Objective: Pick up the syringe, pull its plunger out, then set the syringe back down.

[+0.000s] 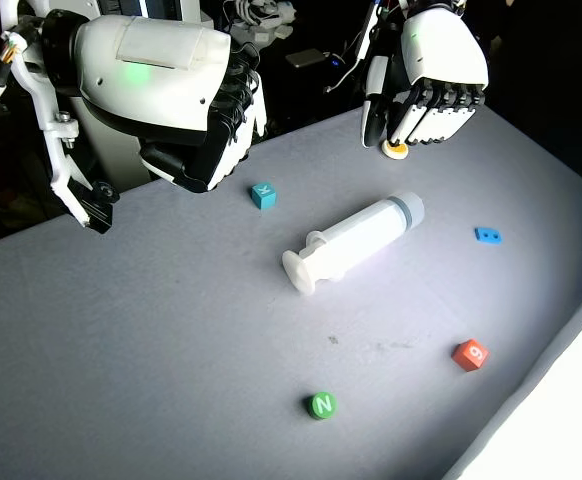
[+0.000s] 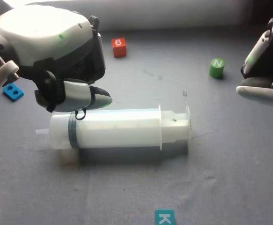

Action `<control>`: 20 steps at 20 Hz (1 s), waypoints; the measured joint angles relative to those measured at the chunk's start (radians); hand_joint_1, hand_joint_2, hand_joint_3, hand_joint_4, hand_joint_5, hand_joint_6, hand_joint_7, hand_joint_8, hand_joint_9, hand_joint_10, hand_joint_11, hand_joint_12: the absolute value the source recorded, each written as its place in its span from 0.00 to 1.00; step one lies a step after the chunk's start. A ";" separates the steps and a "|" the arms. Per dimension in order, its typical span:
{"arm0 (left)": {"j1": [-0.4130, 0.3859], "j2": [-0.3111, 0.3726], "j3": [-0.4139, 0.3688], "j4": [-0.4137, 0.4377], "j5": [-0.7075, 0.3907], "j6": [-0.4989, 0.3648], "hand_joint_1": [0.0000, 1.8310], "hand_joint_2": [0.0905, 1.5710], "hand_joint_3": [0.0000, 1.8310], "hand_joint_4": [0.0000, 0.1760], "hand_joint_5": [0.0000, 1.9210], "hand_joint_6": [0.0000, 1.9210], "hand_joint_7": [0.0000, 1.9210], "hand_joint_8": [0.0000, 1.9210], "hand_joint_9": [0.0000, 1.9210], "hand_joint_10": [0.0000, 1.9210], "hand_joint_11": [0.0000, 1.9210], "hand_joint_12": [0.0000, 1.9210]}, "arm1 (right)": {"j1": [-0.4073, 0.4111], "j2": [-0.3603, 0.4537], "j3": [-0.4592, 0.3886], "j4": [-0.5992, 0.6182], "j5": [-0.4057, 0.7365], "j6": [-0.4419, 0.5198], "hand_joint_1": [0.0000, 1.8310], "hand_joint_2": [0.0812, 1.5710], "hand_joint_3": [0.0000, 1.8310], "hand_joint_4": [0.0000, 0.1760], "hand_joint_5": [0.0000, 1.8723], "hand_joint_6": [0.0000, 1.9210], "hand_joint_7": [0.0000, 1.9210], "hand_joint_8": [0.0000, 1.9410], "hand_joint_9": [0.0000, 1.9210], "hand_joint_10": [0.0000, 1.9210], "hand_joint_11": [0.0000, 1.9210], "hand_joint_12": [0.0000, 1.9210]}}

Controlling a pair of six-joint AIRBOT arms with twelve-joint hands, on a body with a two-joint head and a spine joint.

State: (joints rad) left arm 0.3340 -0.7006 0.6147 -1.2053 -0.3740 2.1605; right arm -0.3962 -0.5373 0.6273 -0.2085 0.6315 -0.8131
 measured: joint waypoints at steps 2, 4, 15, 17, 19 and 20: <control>-0.005 0.000 0.000 -0.005 -0.009 0.014 0.00 0.72 0.01 0.00 0.03 0.00 0.03 0.00 0.02 0.00 0.00 0.06 | 0.000 0.000 0.001 0.004 -0.002 -0.006 0.00 0.75 0.02 0.00 0.00 0.00 0.00 0.00 0.00 0.00 0.00 0.00; -0.005 0.000 0.000 -0.022 -0.016 0.019 0.00 0.73 0.00 0.00 0.03 0.00 0.03 0.00 0.02 0.00 0.00 0.06 | -0.005 0.000 0.001 0.006 -0.001 -0.006 0.00 0.76 0.02 0.00 0.00 0.00 0.00 0.00 0.00 0.00 0.00 0.00; 0.020 -0.046 -0.003 -0.140 -0.105 0.173 0.00 0.72 0.00 0.00 0.02 0.00 0.02 0.00 0.00 0.00 0.01 0.00 | -0.143 -0.017 0.001 0.086 0.045 -0.063 0.00 0.76 0.01 0.00 0.00 0.00 0.00 0.00 0.00 0.00 0.00 0.00; 0.049 -0.073 0.012 -0.154 -0.114 0.173 0.18 0.69 0.00 0.00 0.00 0.00 0.00 0.00 0.00 0.00 0.04 0.02 | -0.143 -0.016 0.001 0.106 0.050 -0.063 0.00 0.76 0.01 0.00 0.00 0.00 0.00 0.00 0.00 0.00 0.00 0.00; 0.093 -0.104 0.032 -0.062 -0.118 0.089 0.25 0.66 0.00 0.00 0.00 0.00 0.01 0.00 0.01 0.00 0.00 0.15 | -0.143 -0.017 0.001 0.135 0.056 -0.063 0.00 0.76 0.01 0.00 0.00 0.00 0.00 0.00 0.00 0.00 0.00 0.00; 0.128 -0.123 0.043 -0.015 -0.131 0.017 0.28 0.67 0.00 0.00 0.00 0.00 0.00 0.00 0.00 0.00 0.00 0.13 | -0.143 -0.017 0.000 0.175 0.056 -0.063 0.00 0.76 0.01 0.00 0.00 0.00 0.00 0.00 0.00 0.00 0.00 0.00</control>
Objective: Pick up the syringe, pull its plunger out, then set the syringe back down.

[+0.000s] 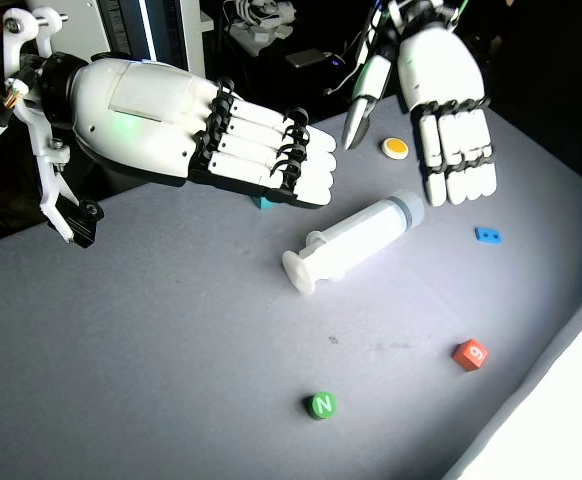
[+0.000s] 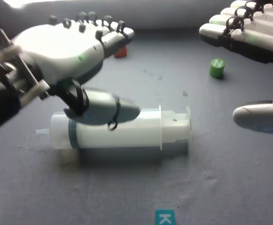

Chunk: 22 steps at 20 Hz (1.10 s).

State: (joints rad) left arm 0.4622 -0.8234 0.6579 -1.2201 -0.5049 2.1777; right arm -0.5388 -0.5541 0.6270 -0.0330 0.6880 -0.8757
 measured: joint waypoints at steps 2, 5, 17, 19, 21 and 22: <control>0.035 -0.031 0.004 0.001 -0.032 -0.033 0.29 0.68 0.00 0.00 0.00 0.00 0.00 0.00 0.00 0.00 0.00 0.10 | -0.011 0.000 0.000 0.124 0.010 0.000 0.00 0.77 0.01 0.00 0.00 0.00 0.00 0.00 0.00 0.00 0.00 0.00; 0.060 -0.073 0.027 0.011 -0.080 -0.045 0.26 0.69 0.00 0.00 0.00 0.00 0.00 0.00 0.00 0.00 0.00 0.12 | -0.060 -0.001 0.006 0.198 0.049 0.001 0.00 0.77 0.01 0.00 0.00 0.00 0.01 0.00 0.00 0.00 0.00 0.00; 0.207 -0.210 0.106 0.081 -0.169 -0.151 0.49 0.60 0.00 0.00 0.01 0.00 0.02 0.00 0.03 0.00 0.00 0.26 | -0.114 -0.014 0.002 0.227 0.151 -0.003 0.00 0.78 0.01 0.00 0.01 0.00 0.02 0.00 0.01 0.00 0.00 0.00; 0.228 -0.222 0.119 0.084 -0.184 -0.154 0.50 0.60 0.00 0.00 0.01 0.00 0.01 0.00 0.02 0.00 0.00 0.23 | -0.114 -0.015 0.002 0.220 0.160 -0.002 0.00 0.78 0.01 0.00 0.00 0.00 0.01 0.00 0.00 0.00 0.00 0.00; 0.242 -0.240 0.139 0.083 -0.192 -0.160 0.49 0.59 0.00 0.00 0.01 0.00 0.01 0.00 0.02 0.00 0.00 0.23 | -0.116 -0.018 0.002 0.221 0.168 -0.002 0.00 0.79 0.01 0.00 0.00 0.00 0.02 0.00 0.00 0.00 0.00 0.00; 0.246 -0.247 0.146 0.081 -0.193 -0.161 0.49 0.59 0.00 0.00 0.01 0.00 0.01 0.00 0.02 0.00 0.00 0.23 | -0.117 -0.018 0.002 0.222 0.169 -0.002 0.00 0.79 0.01 0.00 0.00 0.00 0.02 0.00 0.00 0.00 0.00 0.00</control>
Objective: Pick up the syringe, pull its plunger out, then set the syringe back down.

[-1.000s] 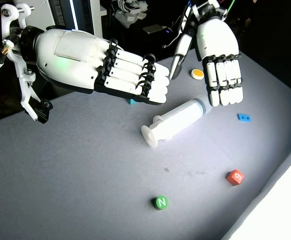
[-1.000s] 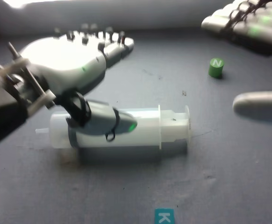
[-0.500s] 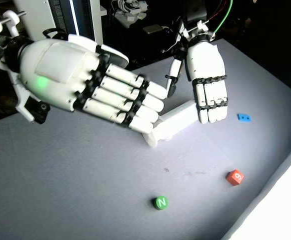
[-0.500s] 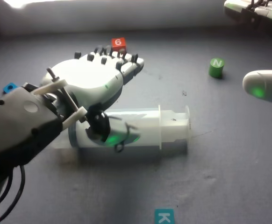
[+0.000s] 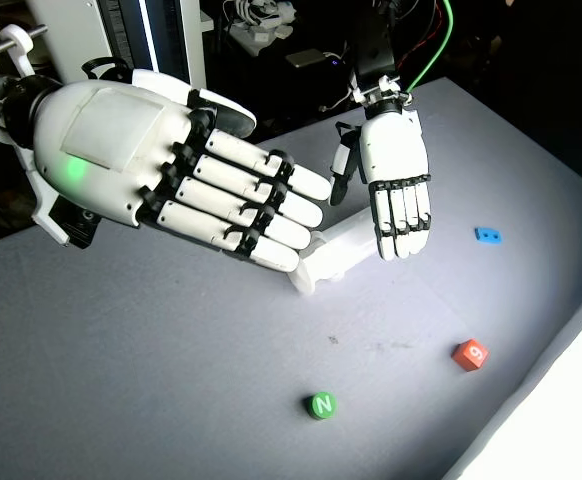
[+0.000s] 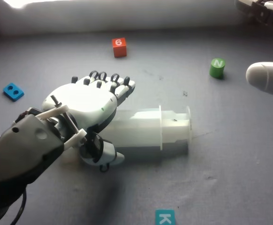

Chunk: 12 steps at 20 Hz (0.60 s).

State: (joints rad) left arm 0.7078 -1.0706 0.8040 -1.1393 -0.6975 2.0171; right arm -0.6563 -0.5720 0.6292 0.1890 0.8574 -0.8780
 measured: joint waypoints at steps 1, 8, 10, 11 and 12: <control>0.005 -0.010 0.010 0.001 -0.001 0.000 0.49 0.59 0.00 0.00 0.01 0.00 0.01 0.00 0.02 0.00 0.00 0.24 | -0.008 -0.002 0.000 0.002 0.007 0.000 0.00 0.78 0.01 0.00 0.01 0.00 0.02 0.01 0.01 0.01 0.00 0.00; 0.025 -0.074 0.083 0.004 0.001 -0.002 0.48 0.60 0.00 0.00 0.04 0.00 0.04 0.00 0.04 0.00 0.00 0.28 | -0.009 -0.004 0.000 0.001 0.013 0.000 0.00 0.78 0.00 0.00 0.02 0.00 0.03 0.01 0.03 0.01 0.01 0.00; 0.025 -0.094 0.112 0.006 0.000 -0.003 0.49 0.64 0.01 0.00 0.05 0.00 0.05 0.00 0.05 0.00 0.00 0.27 | -0.009 -0.004 0.000 0.001 0.013 0.000 0.00 0.78 0.00 0.00 0.02 0.01 0.04 0.01 0.04 0.01 0.02 0.01; 0.025 -0.102 0.124 0.006 0.001 -0.002 0.48 0.67 0.01 0.00 0.06 0.01 0.08 0.01 0.08 0.01 0.00 0.33 | -0.010 -0.004 0.000 0.001 0.014 0.000 0.00 0.78 0.00 0.00 0.02 0.01 0.04 0.00 0.03 0.01 0.01 0.01; 0.025 -0.108 0.131 0.005 0.002 -0.002 0.46 0.69 0.01 0.00 0.08 0.01 0.10 0.01 0.11 0.02 0.00 0.38 | -0.010 -0.004 0.000 0.001 0.014 0.000 0.00 0.78 0.00 0.00 0.01 0.00 0.03 0.00 0.02 0.00 0.00 0.01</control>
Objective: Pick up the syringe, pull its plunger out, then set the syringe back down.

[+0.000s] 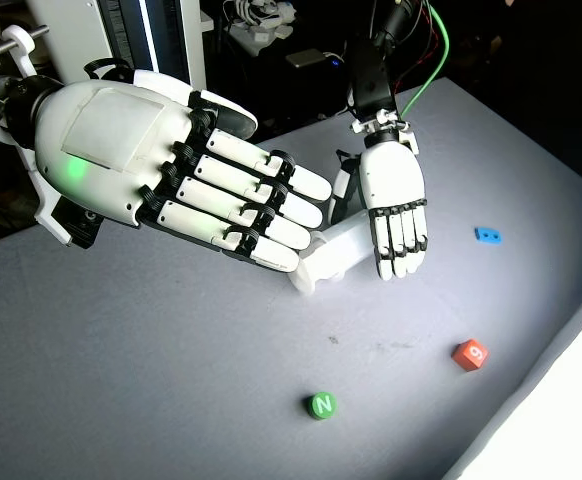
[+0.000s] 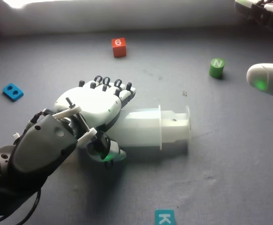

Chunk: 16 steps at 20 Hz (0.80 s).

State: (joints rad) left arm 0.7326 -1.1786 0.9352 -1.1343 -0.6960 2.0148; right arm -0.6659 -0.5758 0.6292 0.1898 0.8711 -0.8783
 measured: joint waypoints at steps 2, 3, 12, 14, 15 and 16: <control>0.005 -0.010 0.013 0.003 0.000 0.000 0.48 0.73 0.00 0.00 0.23 0.02 0.29 0.02 0.29 0.03 0.04 0.57 | 0.000 0.000 0.000 0.001 0.000 0.000 0.00 0.78 0.00 0.00 0.02 0.00 0.04 0.00 0.03 0.01 0.00 0.01; 0.007 -0.012 0.016 0.005 -0.006 -0.006 0.51 0.74 0.00 0.00 0.30 0.02 0.38 0.01 0.36 0.03 0.08 0.59 | 0.000 0.000 0.000 0.000 0.000 0.000 0.00 0.79 0.00 0.00 0.03 0.01 0.04 0.01 0.03 0.01 0.01 0.01; 0.014 -0.016 0.021 0.001 -0.039 -0.016 0.75 0.70 0.00 0.00 0.50 0.56 0.51 0.51 0.43 0.64 0.27 0.69 | 0.000 -0.002 0.000 0.000 0.000 -0.003 0.01 0.78 0.00 0.00 0.06 0.00 0.08 0.00 0.07 0.00 0.00 0.15; 0.013 -0.016 0.021 0.000 -0.040 -0.016 0.74 0.70 0.00 0.00 0.50 0.58 0.50 0.50 0.42 0.66 0.27 0.70 | -0.006 -0.002 0.000 -0.002 0.004 -0.003 0.01 0.78 0.00 0.00 0.06 0.00 0.08 0.00 0.07 0.00 0.00 0.14; 0.013 -0.016 0.021 0.000 -0.040 -0.016 0.75 0.70 0.00 0.00 0.50 0.57 0.51 0.49 0.43 0.66 0.27 0.70 | -0.006 -0.002 0.000 -0.002 0.000 -0.003 0.01 0.78 0.00 0.00 0.06 0.00 0.08 0.00 0.07 0.00 0.00 0.13; 0.013 -0.016 0.020 0.000 -0.041 -0.016 0.75 0.70 0.00 0.00 0.49 0.59 0.50 0.49 0.43 0.66 0.28 0.69 | -0.006 -0.002 0.000 0.001 0.000 -0.003 0.00 0.78 0.00 0.00 0.07 0.00 0.08 0.00 0.07 0.00 0.00 0.15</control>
State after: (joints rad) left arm 0.7460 -1.1950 0.9554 -1.1339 -0.7372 1.9991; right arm -0.6720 -0.5781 0.6292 0.1905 0.8715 -0.8810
